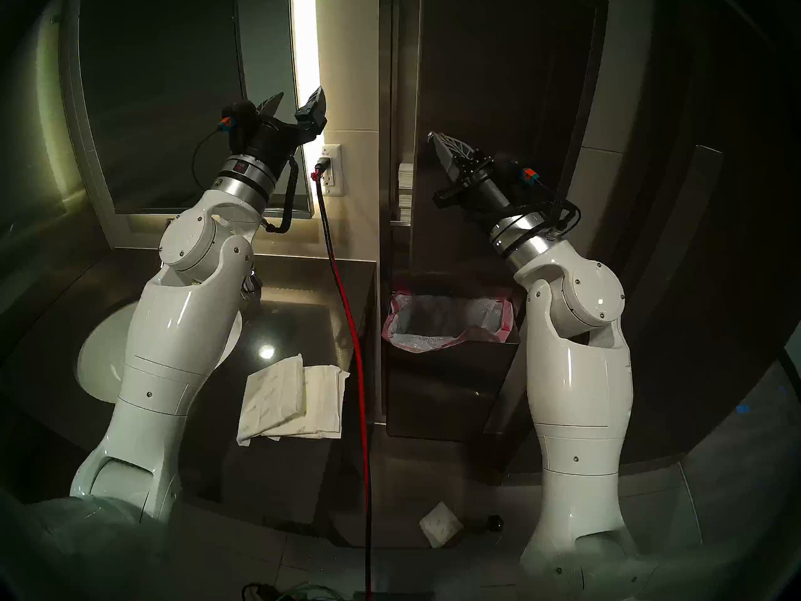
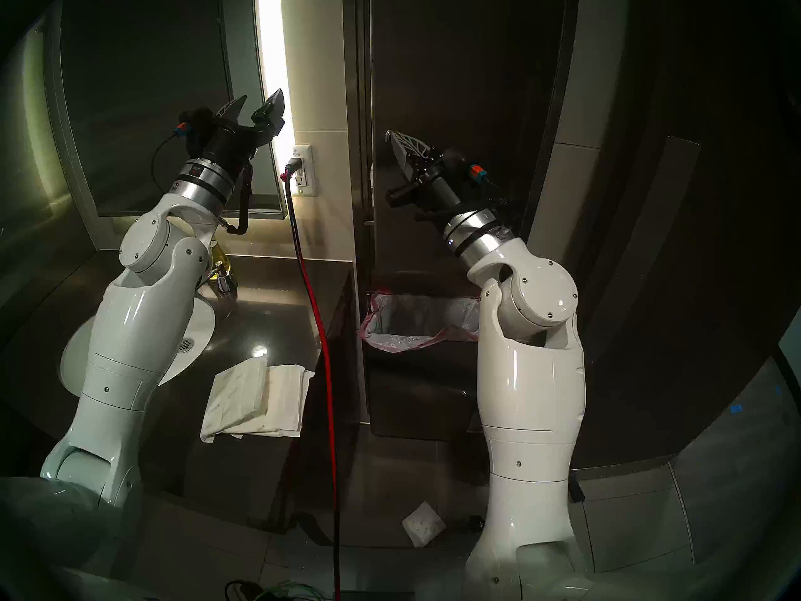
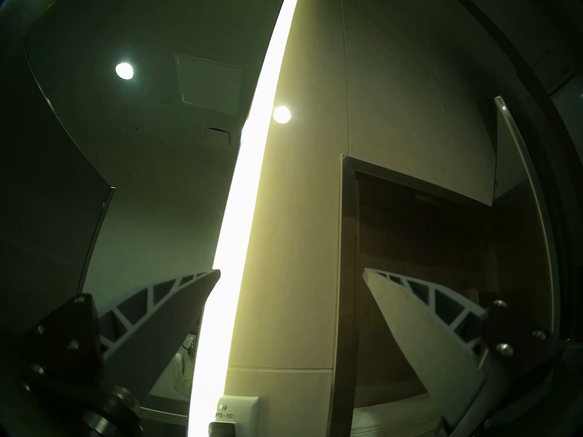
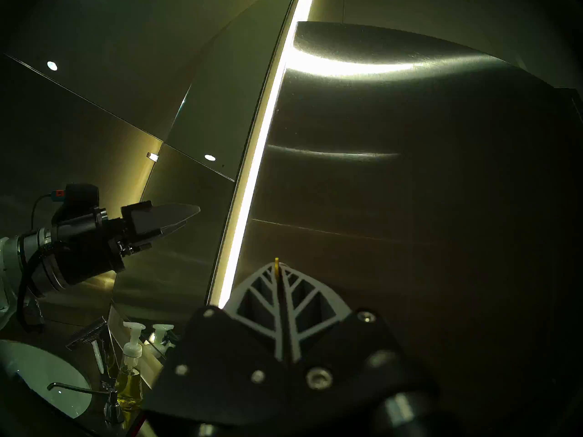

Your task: Twist key and open towel dispenser

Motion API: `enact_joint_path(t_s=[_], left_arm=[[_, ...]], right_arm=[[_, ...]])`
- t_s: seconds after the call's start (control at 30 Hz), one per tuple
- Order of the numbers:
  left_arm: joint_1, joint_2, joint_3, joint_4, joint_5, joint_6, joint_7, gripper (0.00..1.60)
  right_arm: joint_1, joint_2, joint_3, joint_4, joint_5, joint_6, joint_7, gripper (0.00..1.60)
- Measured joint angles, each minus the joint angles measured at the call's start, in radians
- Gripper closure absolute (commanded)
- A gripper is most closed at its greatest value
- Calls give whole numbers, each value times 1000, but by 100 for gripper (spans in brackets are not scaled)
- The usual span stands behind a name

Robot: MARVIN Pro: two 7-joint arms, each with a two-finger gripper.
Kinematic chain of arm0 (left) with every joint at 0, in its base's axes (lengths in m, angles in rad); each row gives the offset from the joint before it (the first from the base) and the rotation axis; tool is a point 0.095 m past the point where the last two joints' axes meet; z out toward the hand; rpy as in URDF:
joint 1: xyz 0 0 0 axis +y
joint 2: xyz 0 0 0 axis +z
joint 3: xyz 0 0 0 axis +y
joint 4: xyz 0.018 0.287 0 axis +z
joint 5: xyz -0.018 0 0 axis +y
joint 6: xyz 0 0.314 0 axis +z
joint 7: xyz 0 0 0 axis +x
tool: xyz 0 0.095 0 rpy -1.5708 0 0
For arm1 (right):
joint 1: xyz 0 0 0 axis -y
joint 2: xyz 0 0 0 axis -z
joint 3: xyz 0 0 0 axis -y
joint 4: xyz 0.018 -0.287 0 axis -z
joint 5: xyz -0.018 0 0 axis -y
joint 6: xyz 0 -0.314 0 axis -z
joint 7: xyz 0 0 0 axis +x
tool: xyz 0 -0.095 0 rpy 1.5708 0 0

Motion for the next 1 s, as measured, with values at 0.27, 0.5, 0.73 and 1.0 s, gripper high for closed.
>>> enact_joint_path(t_s=[0.27, 0.5, 0.73, 1.0], left_arm=[[-21, -20, 48, -14, -19, 0, -31, 0], [-47, -48, 101, -21, -41, 1, -63, 110], [-64, -70, 127, -19, -62, -4, -88, 160], [-65, -78, 139, -19, -78, -5, -107, 160]], right_arm=[[0, -6, 5, 0, -4, 0, 6, 160], [1, -12, 10, 0, -9, 0, 13, 160], [2, -17, 13, 0, -14, 0, 17, 160], [2, -21, 15, 1, -17, 0, 18, 160]])
